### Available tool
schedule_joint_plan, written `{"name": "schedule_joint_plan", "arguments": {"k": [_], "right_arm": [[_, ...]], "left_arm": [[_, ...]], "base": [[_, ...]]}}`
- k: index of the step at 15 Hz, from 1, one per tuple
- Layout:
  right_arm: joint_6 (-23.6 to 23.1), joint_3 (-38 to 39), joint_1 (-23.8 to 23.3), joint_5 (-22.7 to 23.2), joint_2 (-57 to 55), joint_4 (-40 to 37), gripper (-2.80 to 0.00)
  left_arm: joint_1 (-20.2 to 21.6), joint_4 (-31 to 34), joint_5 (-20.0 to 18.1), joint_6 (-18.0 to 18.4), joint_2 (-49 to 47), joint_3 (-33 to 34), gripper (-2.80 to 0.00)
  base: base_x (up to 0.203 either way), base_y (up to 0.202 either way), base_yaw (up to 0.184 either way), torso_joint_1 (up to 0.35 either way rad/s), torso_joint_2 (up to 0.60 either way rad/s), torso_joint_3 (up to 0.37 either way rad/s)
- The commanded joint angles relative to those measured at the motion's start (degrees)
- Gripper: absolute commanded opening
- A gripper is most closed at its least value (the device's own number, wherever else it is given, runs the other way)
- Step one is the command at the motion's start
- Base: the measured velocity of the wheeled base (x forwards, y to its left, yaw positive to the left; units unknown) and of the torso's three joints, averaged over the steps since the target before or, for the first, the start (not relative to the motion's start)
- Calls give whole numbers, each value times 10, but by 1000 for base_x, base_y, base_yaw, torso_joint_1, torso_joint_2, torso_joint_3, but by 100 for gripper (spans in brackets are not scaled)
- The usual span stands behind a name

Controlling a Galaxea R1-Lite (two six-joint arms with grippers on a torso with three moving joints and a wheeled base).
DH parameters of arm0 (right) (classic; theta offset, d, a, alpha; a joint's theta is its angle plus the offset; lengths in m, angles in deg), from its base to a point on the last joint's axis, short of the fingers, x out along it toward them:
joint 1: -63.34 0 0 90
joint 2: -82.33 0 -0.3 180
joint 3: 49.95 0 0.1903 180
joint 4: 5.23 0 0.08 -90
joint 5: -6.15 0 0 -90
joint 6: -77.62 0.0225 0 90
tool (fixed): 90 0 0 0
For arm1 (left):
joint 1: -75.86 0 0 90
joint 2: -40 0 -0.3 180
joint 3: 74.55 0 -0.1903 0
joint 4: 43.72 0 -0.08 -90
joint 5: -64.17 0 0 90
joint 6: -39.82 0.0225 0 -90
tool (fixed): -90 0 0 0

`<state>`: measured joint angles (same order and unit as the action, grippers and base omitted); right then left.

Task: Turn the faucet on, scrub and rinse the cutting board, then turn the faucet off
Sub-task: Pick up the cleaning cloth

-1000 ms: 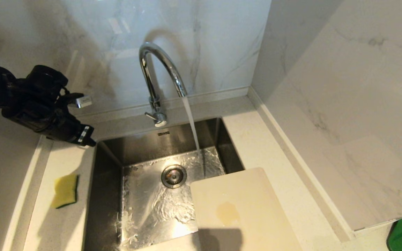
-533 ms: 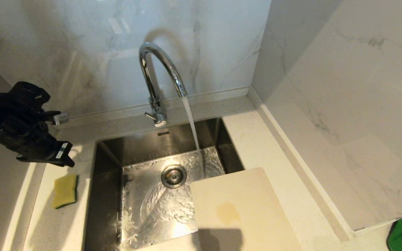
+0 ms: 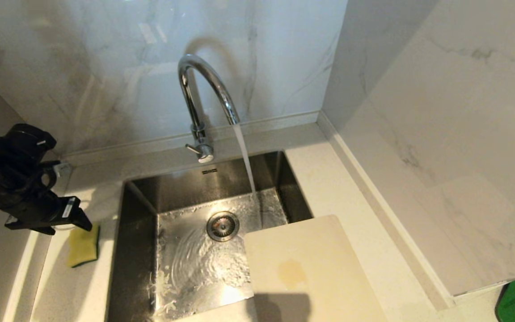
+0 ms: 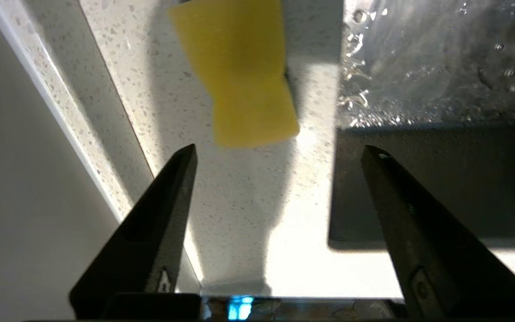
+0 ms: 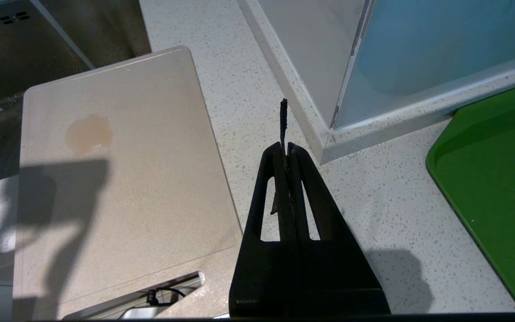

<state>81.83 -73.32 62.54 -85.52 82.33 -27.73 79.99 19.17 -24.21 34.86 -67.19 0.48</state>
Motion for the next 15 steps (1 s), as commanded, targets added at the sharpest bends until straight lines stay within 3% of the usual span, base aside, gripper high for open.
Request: {"name": "schedule_joint_plan", "arguments": {"k": [1,3,8,15], "right_arm": [[0,1,0,0,1,0,-280],[0,1,0,0,1,0,-280],[0,1,0,0,1,0,-280],[0,1,0,0,1,0,-280]], "left_arm": [[11,-69,9,-1,-9,55,0],[22,-148,27,-1,-27,105,0],[26,-155,20,-5,-36,108,0],[26,-154,-34,-14,-47,101,0]], "base": [[0,0,0,0,0,0],[0,0,0,0,0,0],[0,0,0,0,0,0],[0,0,0,0,0,0]]}}
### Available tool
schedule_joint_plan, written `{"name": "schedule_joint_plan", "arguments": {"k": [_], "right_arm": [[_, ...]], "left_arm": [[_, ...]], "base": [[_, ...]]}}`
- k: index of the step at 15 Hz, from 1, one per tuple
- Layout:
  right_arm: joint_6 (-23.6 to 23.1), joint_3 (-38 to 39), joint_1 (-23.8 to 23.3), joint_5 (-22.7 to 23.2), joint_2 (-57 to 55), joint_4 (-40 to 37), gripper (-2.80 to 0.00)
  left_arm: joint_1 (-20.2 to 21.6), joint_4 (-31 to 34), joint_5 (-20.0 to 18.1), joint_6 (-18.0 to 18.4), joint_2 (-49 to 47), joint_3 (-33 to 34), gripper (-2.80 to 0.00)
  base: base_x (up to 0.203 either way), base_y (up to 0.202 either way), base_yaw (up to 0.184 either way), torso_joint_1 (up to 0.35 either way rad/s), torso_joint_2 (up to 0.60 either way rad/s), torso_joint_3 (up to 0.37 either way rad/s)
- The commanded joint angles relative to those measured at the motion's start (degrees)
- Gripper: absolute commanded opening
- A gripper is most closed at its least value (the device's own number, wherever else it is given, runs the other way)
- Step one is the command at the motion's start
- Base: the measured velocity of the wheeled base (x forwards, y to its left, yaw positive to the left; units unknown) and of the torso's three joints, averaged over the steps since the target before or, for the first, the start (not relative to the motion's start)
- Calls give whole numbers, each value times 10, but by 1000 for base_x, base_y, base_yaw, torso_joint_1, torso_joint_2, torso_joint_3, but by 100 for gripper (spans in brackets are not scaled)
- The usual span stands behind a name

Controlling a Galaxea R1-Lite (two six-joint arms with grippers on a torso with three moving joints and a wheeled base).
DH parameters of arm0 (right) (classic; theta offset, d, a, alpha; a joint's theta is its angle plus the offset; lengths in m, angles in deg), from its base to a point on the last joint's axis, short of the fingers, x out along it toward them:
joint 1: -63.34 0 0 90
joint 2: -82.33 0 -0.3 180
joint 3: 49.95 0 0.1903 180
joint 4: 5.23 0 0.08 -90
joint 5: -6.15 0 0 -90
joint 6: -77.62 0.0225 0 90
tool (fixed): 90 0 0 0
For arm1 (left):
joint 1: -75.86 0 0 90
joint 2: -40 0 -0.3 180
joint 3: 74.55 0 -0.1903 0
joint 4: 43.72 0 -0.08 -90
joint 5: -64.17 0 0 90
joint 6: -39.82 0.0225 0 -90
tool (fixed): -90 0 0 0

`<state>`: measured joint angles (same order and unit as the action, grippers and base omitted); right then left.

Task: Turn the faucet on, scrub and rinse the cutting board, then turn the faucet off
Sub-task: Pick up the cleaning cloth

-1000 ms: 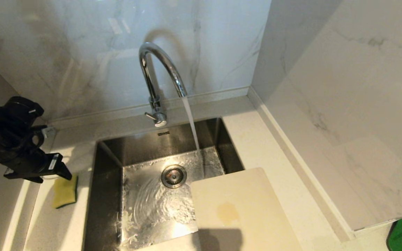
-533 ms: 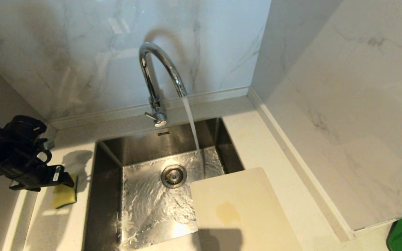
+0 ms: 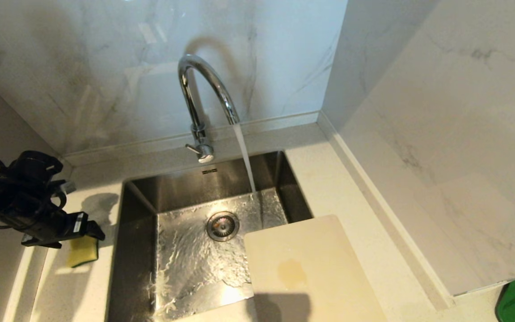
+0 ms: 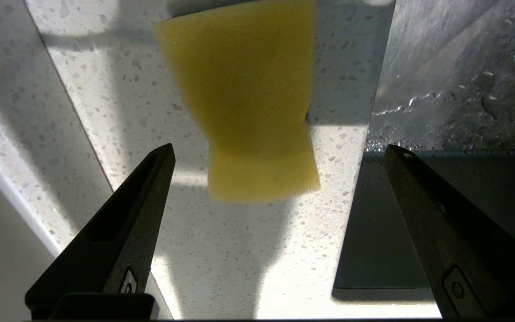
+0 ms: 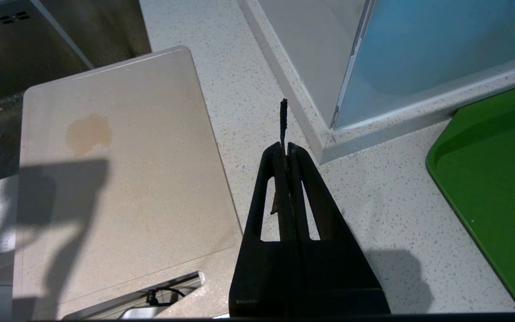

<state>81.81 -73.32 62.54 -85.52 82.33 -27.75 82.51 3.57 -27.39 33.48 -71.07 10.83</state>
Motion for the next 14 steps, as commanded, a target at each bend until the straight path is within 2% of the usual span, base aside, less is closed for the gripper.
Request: {"name": "schedule_joint_plan", "arguments": {"k": [1,14], "right_arm": [[0,1,0,0,1,0,-280],[0,1,0,0,1,0,-280]], "left_arm": [[1,1,-2,0,-12,-4,0],[0,1,-4,0,-37,-16,0]], "base": [[0,0,0,0,0,0],[0,0,0,0,0,0]]}}
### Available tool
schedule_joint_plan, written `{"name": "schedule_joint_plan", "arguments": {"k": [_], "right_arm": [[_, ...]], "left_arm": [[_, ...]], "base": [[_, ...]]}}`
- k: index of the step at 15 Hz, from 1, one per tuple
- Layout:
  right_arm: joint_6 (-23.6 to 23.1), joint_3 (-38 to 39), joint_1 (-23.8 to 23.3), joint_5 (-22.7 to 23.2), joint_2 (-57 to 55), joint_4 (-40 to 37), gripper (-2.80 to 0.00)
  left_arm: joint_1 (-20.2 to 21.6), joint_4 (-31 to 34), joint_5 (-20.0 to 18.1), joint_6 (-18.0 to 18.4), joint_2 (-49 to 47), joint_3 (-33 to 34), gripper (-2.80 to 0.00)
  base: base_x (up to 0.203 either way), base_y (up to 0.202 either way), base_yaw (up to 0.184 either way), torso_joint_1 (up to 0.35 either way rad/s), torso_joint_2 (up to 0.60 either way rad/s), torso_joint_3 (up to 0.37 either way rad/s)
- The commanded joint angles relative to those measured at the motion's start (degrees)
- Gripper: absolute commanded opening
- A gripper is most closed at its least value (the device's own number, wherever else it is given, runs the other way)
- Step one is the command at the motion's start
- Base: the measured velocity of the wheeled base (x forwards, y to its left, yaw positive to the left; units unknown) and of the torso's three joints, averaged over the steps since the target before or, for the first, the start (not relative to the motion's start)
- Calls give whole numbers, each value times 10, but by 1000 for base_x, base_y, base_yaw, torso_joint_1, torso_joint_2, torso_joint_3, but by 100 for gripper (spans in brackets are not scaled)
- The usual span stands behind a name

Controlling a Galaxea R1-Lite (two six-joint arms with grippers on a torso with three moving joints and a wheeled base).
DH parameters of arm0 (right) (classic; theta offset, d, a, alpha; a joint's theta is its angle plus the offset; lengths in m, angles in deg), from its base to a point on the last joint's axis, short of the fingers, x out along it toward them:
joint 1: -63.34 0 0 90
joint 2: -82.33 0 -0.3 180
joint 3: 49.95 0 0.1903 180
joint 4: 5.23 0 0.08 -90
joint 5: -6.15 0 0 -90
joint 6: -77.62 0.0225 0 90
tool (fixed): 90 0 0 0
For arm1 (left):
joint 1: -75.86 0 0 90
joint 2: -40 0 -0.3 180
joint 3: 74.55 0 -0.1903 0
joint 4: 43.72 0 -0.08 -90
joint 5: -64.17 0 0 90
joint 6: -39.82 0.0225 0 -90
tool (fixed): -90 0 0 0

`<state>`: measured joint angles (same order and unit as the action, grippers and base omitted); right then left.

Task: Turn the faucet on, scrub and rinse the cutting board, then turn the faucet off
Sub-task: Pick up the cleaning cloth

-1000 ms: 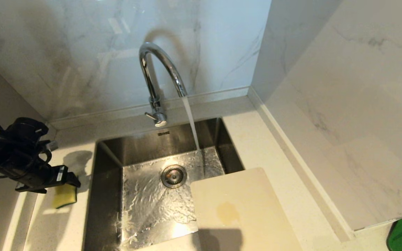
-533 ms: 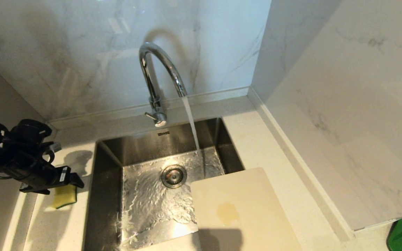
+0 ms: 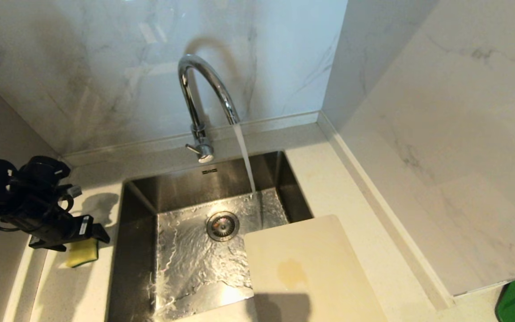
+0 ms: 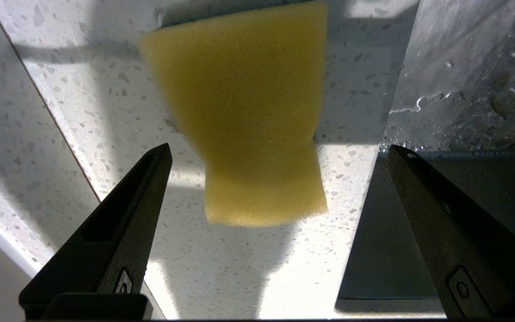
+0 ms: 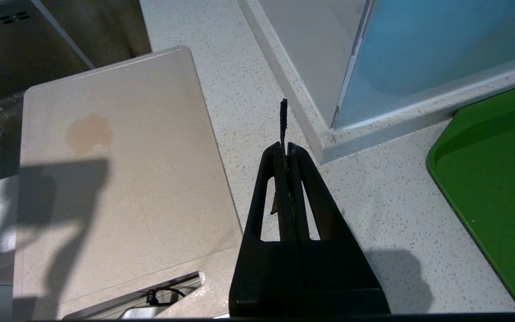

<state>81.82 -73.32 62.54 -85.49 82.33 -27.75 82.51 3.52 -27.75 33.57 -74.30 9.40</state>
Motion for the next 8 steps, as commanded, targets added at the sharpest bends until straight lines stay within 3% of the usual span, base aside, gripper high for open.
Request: {"name": "schedule_joint_plan", "arguments": {"k": [1,2,3,8], "right_arm": [[1,1,0,0,1,0,-280],[0,1,0,0,1,0,-280],[0,1,0,0,1,0,-280],[0,1,0,0,1,0,-280]], "left_arm": [[0,1,-1,-1,-7,-2,0],[0,1,-3,-1,-7,-2,0],[0,1,-5,-1,-7,-1,-280],[1,1,-5,-1,-15,5,-280]], "base": [[0,0,0,0,0,0],[0,0,0,0,0,0],[0,0,0,0,0,0],[0,0,0,0,0,0]]}}
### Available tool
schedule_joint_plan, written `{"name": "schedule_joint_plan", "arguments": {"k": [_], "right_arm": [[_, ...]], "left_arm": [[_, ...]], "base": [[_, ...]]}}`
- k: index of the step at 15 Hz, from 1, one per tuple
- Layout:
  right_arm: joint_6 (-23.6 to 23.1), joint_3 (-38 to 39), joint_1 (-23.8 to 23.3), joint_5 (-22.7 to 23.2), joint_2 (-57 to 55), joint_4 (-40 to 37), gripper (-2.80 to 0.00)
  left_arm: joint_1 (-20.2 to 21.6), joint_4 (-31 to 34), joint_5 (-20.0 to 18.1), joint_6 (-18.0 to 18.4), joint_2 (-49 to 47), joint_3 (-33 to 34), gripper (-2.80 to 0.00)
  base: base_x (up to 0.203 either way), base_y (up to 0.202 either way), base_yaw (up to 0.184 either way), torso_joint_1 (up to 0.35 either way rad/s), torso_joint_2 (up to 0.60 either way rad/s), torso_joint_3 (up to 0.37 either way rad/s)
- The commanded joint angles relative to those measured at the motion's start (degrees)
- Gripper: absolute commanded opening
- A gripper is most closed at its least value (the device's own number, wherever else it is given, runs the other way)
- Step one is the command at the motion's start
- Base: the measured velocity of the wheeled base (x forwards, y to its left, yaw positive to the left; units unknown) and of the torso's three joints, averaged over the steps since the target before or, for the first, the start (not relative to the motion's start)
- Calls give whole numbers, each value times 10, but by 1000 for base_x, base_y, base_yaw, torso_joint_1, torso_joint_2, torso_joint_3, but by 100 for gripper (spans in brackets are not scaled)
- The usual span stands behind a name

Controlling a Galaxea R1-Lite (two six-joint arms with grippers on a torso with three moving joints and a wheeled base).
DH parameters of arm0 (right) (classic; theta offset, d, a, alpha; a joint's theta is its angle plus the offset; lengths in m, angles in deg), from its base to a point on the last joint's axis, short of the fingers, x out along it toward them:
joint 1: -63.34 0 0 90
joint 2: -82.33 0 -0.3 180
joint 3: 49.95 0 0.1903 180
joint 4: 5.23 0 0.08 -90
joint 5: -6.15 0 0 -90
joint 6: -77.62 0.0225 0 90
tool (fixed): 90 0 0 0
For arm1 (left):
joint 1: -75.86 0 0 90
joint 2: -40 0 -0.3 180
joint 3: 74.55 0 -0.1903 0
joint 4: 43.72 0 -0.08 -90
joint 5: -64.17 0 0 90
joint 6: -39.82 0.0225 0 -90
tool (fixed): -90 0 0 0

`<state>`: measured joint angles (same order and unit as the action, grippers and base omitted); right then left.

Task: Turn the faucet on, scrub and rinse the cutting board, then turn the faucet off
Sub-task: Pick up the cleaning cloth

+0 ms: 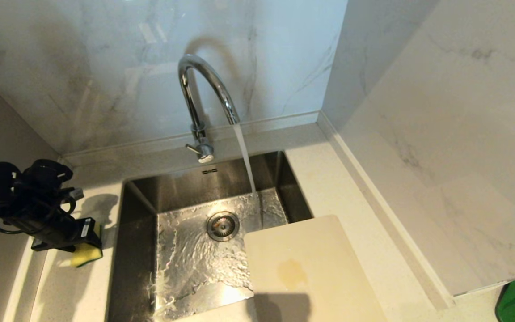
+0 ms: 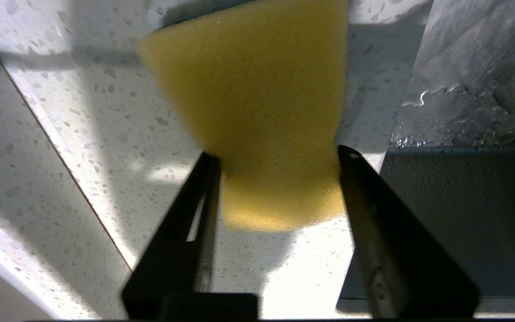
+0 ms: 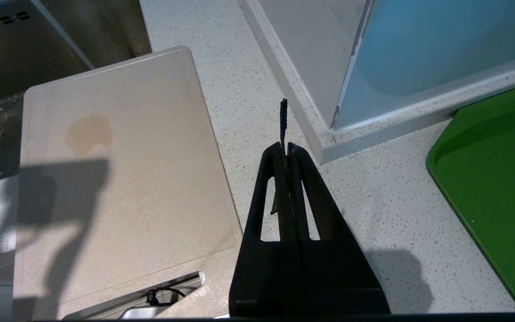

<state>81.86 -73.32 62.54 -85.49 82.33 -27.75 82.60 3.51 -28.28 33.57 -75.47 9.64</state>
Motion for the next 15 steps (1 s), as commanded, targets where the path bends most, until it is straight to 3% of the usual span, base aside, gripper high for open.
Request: {"name": "schedule_joint_plan", "arguments": {"k": [1,8,15], "right_arm": [[0,1,0,0,1,0,-280],[0,1,0,0,1,0,-280],[0,1,0,0,1,0,-280]], "left_arm": [[0,1,0,-1,-3,6,-280],[0,-1,0,4,14,5,-280],[-11,5,-2,90,103,-8,-280]], "base": [[0,0,0,0,0,0],[0,0,0,0,0,0],[0,0,0,0,0,0]]}}
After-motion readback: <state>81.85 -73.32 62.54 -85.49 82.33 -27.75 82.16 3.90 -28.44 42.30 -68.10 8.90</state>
